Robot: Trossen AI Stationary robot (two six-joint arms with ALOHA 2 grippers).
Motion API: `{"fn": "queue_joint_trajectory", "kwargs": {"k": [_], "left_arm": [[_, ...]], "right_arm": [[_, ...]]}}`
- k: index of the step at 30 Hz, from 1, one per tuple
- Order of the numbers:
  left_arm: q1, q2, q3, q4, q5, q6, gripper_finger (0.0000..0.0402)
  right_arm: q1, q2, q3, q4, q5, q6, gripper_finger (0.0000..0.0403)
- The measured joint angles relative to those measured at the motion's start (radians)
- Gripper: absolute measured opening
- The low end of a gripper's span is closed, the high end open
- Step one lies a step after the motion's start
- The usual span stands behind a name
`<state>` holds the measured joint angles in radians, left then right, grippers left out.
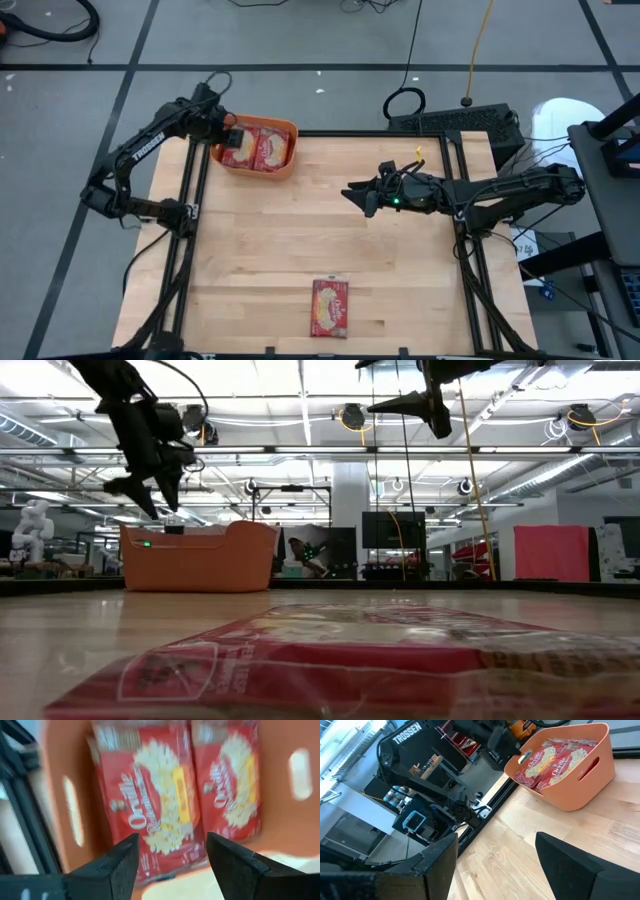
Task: Sort popcorn bags into baskets
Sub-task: Stack the red popcorn bag on top of the red popcorn bag in the orange bin
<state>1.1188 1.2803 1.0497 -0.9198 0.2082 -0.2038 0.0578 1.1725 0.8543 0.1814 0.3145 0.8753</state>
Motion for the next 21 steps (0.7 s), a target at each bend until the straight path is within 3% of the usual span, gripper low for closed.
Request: {"fn": "queue_joint_trajectory", "kwargs": {"k": [4, 9, 14, 21], "left_arm": [[-0.025, 0.026, -0.052, 0.001, -0.005, 0.000, 0.0220], [-0.048, 0.040, -0.117, 0.023, -0.104, 0.008, 0.0174], [-0.055, 0.040, -0.130, 0.070, -0.105, 0.030, 0.0139], [-0.061, 0.043, -0.130, 0.139, -0.143, 0.072, 0.0126]], "right_arm": [[0.000, 0.000, -0.012, 0.002, 0.000, 0.032, 0.0258], [0.015, 0.000, -0.047, 0.020, -0.001, 0.116, 0.0258], [0.038, 0.000, -0.072, 0.056, -0.002, 0.153, 0.0258], [0.055, 0.000, -0.073, 0.078, 0.002, 0.156, 0.0258]]}}
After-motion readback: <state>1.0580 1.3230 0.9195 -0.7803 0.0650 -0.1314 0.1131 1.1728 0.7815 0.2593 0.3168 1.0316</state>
